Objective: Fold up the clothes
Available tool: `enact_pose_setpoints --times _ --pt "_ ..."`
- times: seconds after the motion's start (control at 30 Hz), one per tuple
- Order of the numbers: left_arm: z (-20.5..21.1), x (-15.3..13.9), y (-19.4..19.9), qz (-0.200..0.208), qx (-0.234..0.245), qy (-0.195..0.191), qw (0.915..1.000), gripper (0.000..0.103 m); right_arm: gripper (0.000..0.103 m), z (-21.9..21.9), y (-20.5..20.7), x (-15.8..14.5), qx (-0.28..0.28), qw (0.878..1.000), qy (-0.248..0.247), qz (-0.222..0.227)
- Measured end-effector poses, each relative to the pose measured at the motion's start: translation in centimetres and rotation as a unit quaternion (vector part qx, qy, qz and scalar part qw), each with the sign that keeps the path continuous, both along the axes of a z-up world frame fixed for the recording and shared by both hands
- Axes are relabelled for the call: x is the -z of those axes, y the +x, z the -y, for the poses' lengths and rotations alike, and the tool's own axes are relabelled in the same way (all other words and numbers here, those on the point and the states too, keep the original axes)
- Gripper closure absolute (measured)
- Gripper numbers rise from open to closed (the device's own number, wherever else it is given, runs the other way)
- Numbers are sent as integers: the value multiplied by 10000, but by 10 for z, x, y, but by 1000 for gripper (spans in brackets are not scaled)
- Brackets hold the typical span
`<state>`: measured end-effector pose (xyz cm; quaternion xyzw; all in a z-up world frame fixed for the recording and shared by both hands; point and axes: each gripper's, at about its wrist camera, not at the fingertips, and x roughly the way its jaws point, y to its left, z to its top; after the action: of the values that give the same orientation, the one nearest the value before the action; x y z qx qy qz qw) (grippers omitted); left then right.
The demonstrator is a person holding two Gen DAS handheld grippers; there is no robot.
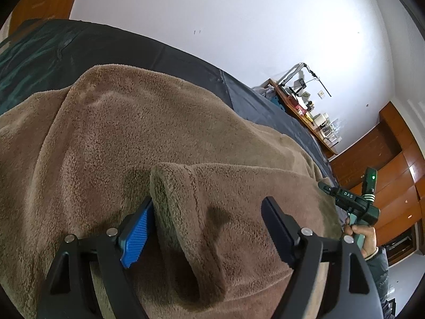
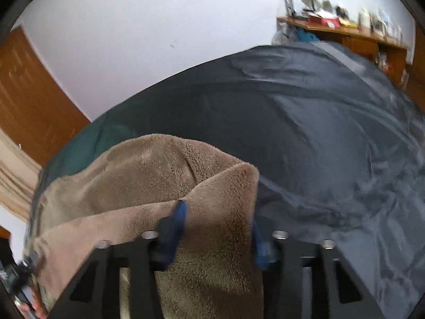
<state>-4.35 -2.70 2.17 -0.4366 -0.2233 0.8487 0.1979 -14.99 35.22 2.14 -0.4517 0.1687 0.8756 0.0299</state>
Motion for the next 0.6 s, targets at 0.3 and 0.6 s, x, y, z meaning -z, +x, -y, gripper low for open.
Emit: enact_pose_setpoints --times 0.3,0.6 --pt "-10 -5 4 -417 -371 -595 9967 20 87 20 0 -19 182 9882 1449 -466" --pt "-23 1 -2 -300 -315 -990 9941 20 82 16 3 -5 157 9890 1457 -221"
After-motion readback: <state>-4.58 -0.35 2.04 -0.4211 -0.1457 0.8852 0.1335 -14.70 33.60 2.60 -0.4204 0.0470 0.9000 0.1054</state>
